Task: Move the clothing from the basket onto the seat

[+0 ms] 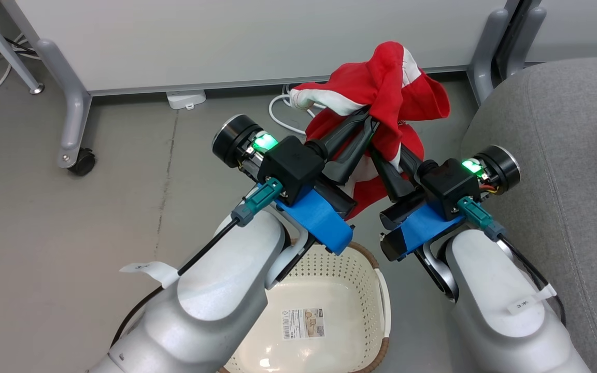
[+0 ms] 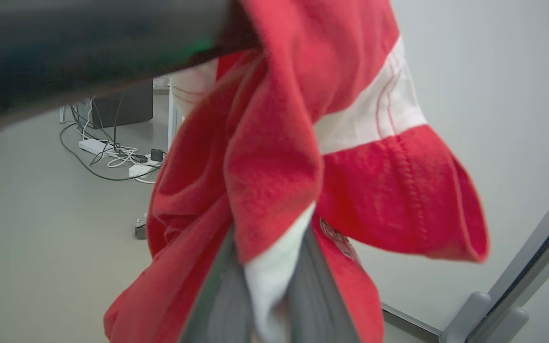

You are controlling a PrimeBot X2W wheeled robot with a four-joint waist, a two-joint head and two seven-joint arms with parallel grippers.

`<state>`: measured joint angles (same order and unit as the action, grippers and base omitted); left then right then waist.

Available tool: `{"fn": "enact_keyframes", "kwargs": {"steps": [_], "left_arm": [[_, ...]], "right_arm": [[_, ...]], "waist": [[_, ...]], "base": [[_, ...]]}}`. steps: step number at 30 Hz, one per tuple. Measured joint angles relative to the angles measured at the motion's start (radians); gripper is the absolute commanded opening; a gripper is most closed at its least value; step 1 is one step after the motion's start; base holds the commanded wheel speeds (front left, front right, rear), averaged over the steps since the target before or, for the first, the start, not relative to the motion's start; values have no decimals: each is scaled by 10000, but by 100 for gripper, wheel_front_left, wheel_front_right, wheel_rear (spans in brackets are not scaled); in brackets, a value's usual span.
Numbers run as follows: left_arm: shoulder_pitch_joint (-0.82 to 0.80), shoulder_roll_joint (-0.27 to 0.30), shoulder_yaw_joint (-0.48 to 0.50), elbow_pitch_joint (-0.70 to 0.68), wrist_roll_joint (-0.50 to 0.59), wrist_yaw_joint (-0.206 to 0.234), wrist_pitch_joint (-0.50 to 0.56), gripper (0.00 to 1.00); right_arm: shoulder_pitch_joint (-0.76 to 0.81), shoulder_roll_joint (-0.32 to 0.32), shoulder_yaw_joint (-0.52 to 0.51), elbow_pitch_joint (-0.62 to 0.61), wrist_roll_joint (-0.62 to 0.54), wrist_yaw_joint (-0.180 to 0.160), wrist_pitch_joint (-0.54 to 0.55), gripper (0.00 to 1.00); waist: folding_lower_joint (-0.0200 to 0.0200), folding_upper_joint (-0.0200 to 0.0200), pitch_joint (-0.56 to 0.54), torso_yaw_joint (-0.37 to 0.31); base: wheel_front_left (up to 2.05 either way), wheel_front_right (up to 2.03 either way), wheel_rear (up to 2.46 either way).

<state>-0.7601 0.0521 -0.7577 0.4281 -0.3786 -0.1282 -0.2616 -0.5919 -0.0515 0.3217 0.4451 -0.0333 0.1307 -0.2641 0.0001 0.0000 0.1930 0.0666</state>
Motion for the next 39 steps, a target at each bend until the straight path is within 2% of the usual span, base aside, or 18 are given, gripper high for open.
{"fn": "enact_keyframes", "kwargs": {"steps": [3, 5, 14, 21, 29, 39], "left_arm": [[19, -8, 44, 67, 2, 59, -2, 0], [61, -6, 61, 125, 4, 104, -2, 100], [231, 52, 98, 242, 132, 211, -2, 100], [359, 274, 142, 245, 290, 263, 0, 100], [362, 481, -15, 169, 462, 247, 0, 100], [232, 579, -508, 199, 616, 169, 33, 100]], "right_arm": [[13, 0, 0, -61, 12, 0, 0, 0], [30, 2, -63, -128, 42, 0, 0, 0], [129, 8, -997, -512, -21, 0, 0, 0], [368, 8, -1841, -978, -228, 0, 2, 0], [707, 10, -2631, -1517, -105, 0, 0, 0], [1383, 6, -3453, -2174, 121, 0, 2, 0]], "waist": [[0, 0, -27, -7], [0, 0, -43, -16], [0, 0, 105, -206], [0, 0, 395, -669], [0, 0, 739, -1684], [0, 0, 1242, -3378]], "base": [[0, 0, 0], [0, 0, 0], [0, 0, 0], [0, 0, 0], [0, 0, 0], [0, 0, 0]]}}
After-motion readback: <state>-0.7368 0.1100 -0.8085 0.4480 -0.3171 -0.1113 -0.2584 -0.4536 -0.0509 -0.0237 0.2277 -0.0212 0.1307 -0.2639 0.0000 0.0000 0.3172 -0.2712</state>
